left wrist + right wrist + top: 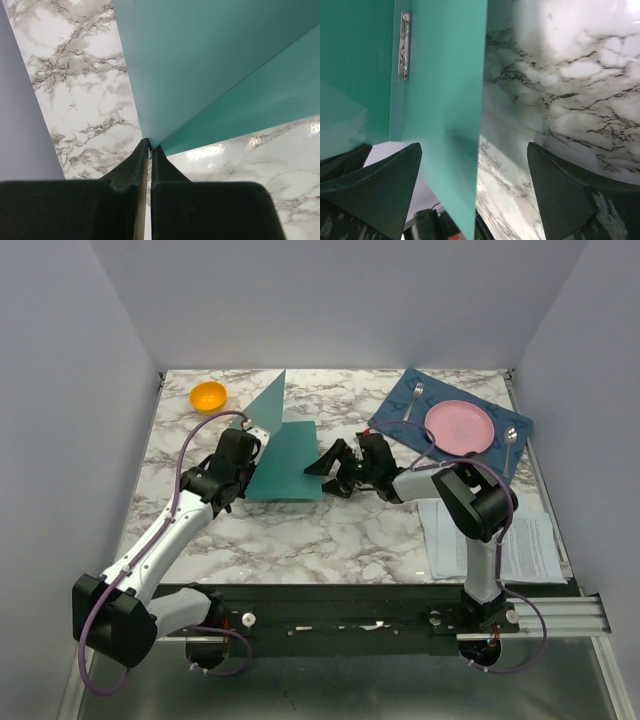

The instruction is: Put the files into the folder

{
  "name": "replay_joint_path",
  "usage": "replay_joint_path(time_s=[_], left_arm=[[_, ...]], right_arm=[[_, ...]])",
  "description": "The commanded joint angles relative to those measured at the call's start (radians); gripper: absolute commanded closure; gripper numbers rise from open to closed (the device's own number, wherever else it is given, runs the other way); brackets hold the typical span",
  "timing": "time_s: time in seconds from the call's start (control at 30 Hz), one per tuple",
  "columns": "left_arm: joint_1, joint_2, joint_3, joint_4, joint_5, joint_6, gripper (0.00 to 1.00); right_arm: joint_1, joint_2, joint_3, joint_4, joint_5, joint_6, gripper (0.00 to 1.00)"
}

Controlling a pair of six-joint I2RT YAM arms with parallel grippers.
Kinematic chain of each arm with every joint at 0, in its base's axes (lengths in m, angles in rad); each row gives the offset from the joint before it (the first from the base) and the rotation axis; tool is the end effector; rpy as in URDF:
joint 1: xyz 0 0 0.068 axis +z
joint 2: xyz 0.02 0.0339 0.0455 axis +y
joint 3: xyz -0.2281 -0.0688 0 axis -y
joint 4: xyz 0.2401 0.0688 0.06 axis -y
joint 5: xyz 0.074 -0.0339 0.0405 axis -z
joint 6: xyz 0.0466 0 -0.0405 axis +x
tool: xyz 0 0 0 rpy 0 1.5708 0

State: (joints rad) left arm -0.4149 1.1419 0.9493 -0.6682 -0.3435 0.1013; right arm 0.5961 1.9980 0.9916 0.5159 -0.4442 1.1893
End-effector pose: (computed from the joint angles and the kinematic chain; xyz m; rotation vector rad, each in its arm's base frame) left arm 0.2343 -0.0861 0.2445 0.4591 2.3381 0.2698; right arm 0.3165 0.2389 0.0957 0.3874 2.3704 1.4486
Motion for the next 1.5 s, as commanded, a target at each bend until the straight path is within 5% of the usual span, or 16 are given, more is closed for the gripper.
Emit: replay_joint_path(time_s=[0.0, 0.3, 0.47, 0.6, 0.9, 1.1, 1.27, 1.47], left_arm=[[-0.005, -0.027, 0.000, -0.040, 0.043, -0.031, 0.90], [-0.005, -0.067, 0.009, -0.073, 0.158, -0.038, 0.88], [-0.005, -0.119, 0.011, -0.074, 0.228, -0.028, 0.80], [-0.004, -0.139, 0.020, -0.077, 0.265, -0.043, 0.75], [0.021, -0.180, -0.015, -0.045, 0.190, -0.068, 0.66], [0.037, -0.231, 0.005, -0.042, 0.137, -0.038, 0.19], [0.047, -0.275, 0.037, -0.039, 0.116, 0.012, 0.12], [0.048, -0.265, 0.088, -0.048, 0.129, 0.051, 0.10]], right_arm=[[0.007, 0.027, 0.007, 0.101, -0.033, 0.053, 0.08], [0.022, 0.041, 0.079, 0.121, -0.047, 0.087, 0.35], [0.022, -0.080, 0.056, -0.018, -0.008, -0.026, 0.74], [0.022, -0.231, 0.079, -0.389, 0.102, -0.227, 0.99], [0.028, -0.518, 0.185, -0.793, 0.259, -0.618, 0.99], [0.074, -0.502, 0.402, -1.100, 0.360, -0.789, 0.99], [0.119, -0.513, 0.401, -1.165, 0.412, -0.713, 0.99], [0.119, -0.600, 0.189, -1.079, 0.427, -0.544, 0.99]])
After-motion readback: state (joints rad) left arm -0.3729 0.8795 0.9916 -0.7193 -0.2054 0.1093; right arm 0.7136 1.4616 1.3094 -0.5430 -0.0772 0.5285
